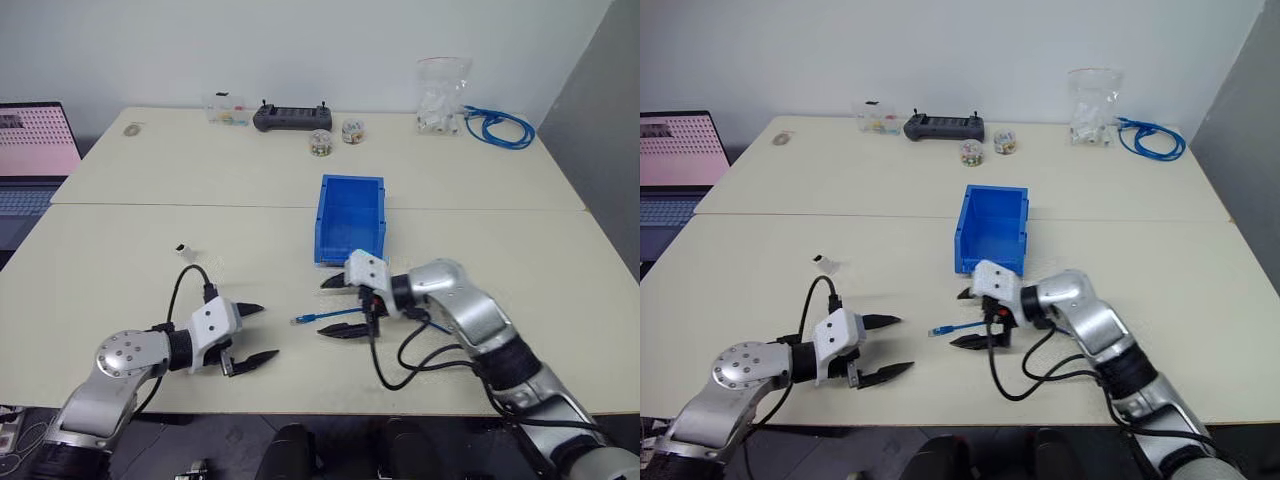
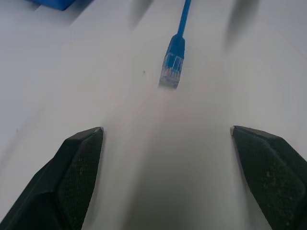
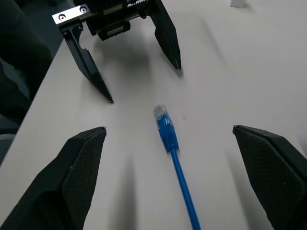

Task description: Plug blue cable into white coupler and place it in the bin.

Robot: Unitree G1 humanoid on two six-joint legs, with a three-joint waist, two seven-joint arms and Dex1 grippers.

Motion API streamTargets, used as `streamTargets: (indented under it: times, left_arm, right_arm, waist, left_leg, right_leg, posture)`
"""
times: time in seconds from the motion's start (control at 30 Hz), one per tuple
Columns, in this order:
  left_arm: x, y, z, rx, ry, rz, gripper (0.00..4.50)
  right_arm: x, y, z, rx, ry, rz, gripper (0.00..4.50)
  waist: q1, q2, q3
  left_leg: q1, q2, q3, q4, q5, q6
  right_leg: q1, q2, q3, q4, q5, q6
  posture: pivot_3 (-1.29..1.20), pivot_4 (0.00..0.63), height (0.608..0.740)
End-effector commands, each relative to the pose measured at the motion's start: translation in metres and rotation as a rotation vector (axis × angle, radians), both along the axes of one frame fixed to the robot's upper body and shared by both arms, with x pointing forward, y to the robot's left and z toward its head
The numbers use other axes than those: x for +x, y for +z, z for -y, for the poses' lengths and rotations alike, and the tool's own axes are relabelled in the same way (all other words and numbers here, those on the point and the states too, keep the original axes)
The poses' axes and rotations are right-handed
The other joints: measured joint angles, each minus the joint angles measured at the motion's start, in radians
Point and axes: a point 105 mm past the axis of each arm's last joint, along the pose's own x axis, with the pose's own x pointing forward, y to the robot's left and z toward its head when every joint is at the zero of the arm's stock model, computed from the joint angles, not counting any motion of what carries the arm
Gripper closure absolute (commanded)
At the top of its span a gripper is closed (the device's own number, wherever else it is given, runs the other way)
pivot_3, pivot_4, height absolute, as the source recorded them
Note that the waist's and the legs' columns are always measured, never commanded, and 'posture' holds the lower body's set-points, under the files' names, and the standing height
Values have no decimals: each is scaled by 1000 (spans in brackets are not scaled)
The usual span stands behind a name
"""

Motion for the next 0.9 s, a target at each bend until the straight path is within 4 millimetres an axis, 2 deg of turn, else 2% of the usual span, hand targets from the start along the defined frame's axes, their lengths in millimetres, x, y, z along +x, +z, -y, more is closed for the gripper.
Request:
streamTargets:
  times: [0.03, 0.2, 0.4, 0.6, 0.87, 0.9]
  left_arm:
    - [7, -2, 9, -1, -37, 38, 0]
    - [20, -12, 17, 38, -85, 71, 0]
    - [28, -22, 26, 62, -134, 59, 1179]
    - [28, -35, 23, 143, -179, 28, 2589]
    - [26, -42, 17, 207, -206, 12, 4237]
    - [24, -42, 19, 209, -219, 7, 4274]
  right_arm:
    - [-18, 14, 12, 56, -25, -25, 29]
    - [-32, 17, 23, 89, -116, -70, 29]
    - [-38, 20, 28, 102, -166, -85, 0]
    - [-34, 32, 33, 127, -196, -46, 0]
    - [-39, 39, 38, 141, -200, -25, 0]
    - [-39, 39, 40, 142, -214, -23, 0]
  waist:
    - [2, 0, 0]
    - [3, 0, 0]
    - [6, 0, -1]
    - [7, 1, -2]
    - [6, 3, -5]
    - [5, 3, -5]
  left_leg:
    - [0, 0, 0, 0, 0, 0]
    - [0, 0, 0, 1, 0, 0]
    - [4, -1, 0, 1, 0, 0]
    - [7, -1, 0, 1, 0, 0]
    - [9, 0, 0, 0, 0, 0]
    - [9, 0, 0, 0, 0, 0]
  right_leg:
    - [0, 0, 0, 0, 0, 0]
    - [1, 0, 0, 0, 0, 0]
    - [5, 0, 0, -1, -1, 2]
    - [9, 0, 0, -2, -3, 5]
    - [11, 0, 0, -2, -3, 6]
    - [11, 0, 0, -2, -3, 6]
  posture:
    - [0, 150, 740]
    - [0, 150, 740]
    - [0, 150, 740]
    - [0, 150, 740]
    - [0, 150, 740]
    - [0, 150, 740]
